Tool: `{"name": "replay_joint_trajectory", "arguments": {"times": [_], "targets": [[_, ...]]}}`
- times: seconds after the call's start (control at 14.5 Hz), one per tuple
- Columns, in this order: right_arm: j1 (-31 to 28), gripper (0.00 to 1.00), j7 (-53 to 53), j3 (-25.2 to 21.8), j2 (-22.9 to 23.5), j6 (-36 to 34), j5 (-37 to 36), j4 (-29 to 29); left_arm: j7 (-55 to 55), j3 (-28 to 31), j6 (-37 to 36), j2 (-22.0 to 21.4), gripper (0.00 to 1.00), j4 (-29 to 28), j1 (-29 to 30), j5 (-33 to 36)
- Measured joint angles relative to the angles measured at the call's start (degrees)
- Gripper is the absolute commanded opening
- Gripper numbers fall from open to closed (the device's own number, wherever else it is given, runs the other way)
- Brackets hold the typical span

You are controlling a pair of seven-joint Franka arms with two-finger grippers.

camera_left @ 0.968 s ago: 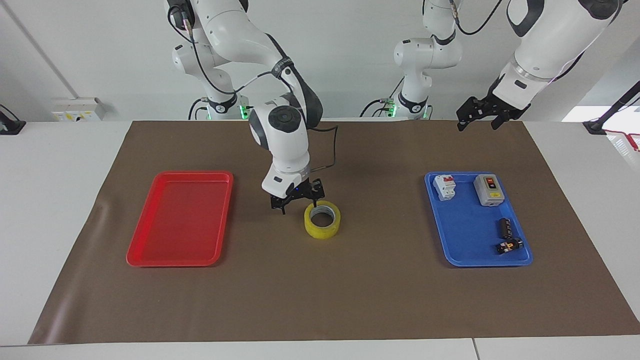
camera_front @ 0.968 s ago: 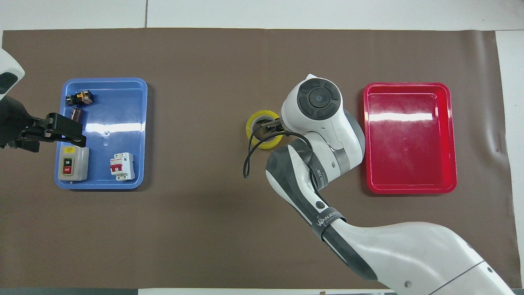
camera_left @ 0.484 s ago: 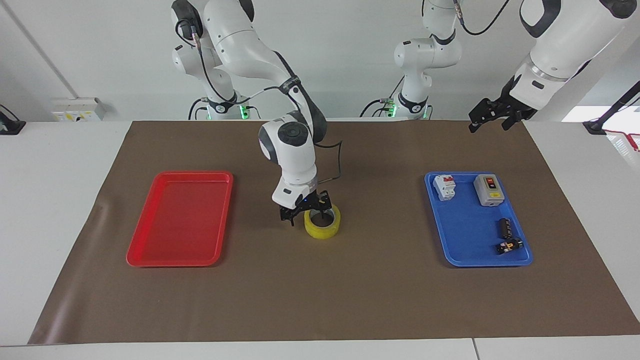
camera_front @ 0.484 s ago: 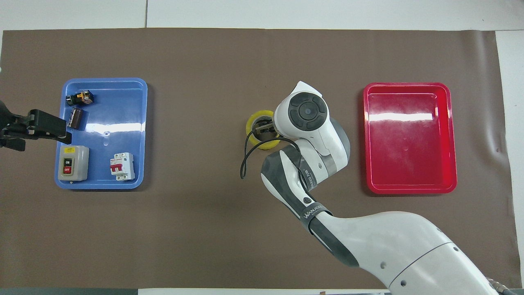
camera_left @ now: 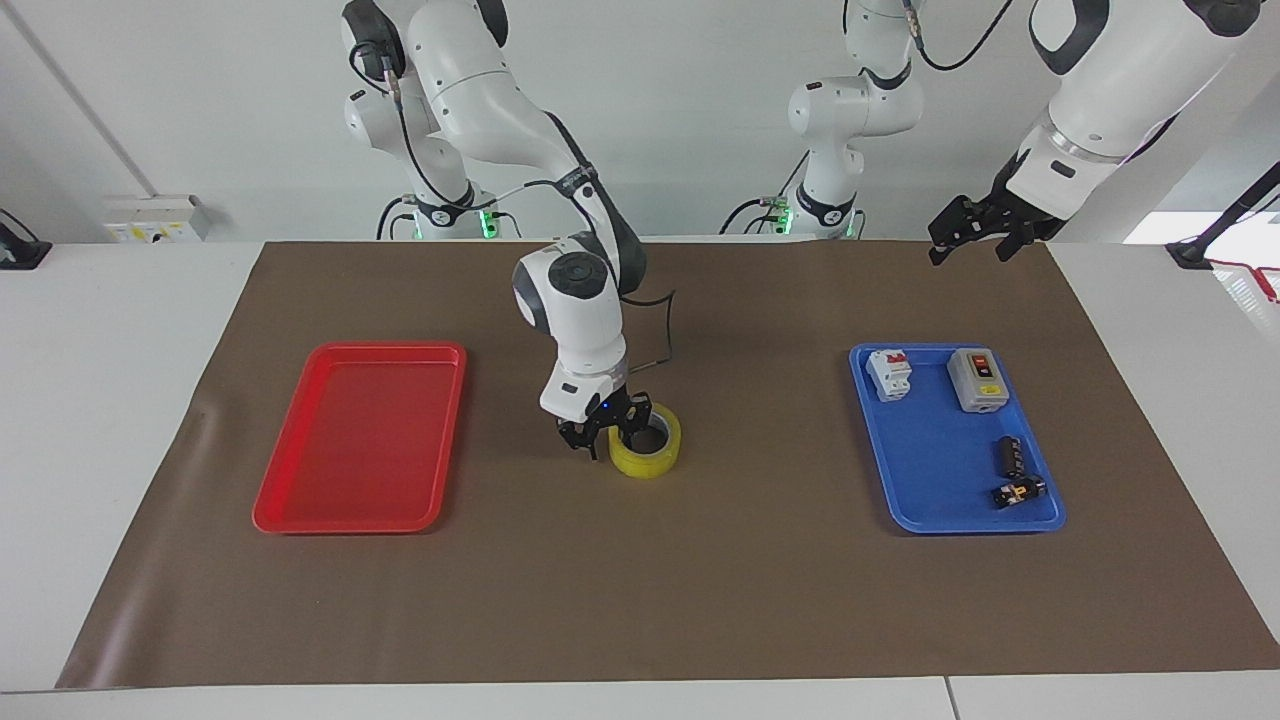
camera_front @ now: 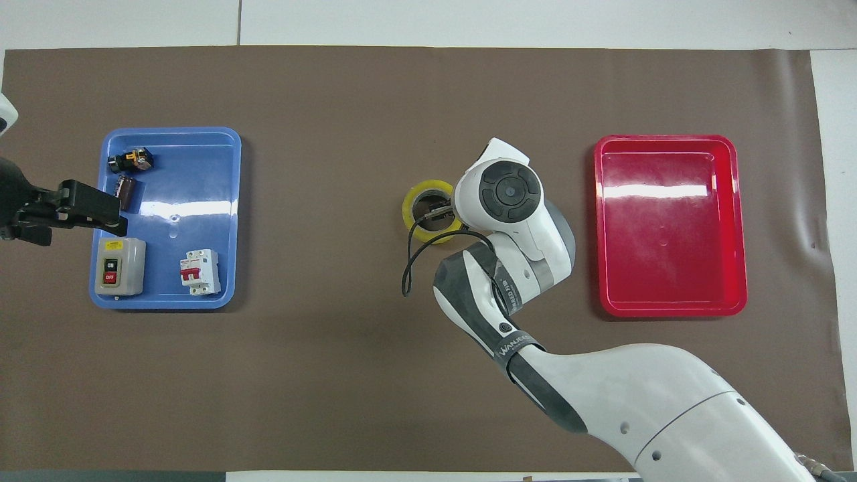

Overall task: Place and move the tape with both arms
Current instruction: 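Lift the tape with the right gripper and carry it into the red tray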

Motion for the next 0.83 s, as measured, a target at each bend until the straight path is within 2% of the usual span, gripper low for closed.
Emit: {"name": "replay_joint_trajectory", "arguments": {"times": [0.28, 0.41, 0.62, 0.83], "targets": [[-1.03, 0.0, 0.0, -0.47, -0.16, -2.0, -0.02, 1.61, -0.01, 0.0, 0.03, -0.01, 1.0, -0.2, 0.0, 0.0], [-2.36, 0.0, 0.0, -0.75, -0.28, -9.26, -0.15, 5.87, -0.01, -0.03, 1.59, -0.27, 1.0, -1.37, 0.0, 0.0], [-8.89, 0.0, -6.04, -1.05, -3.16, -21.96, -1.54, 12.13, -0.01, -0.23, 4.03, -1.17, 1.0, -4.26, -0.05, 0.0], [-18.28, 0.0, -19.45, -1.22, -9.18, -26.49, -1.66, 9.08, -0.01, -0.47, 4.07, -1.64, 1.0, -4.4, -0.09, 0.0]]}}
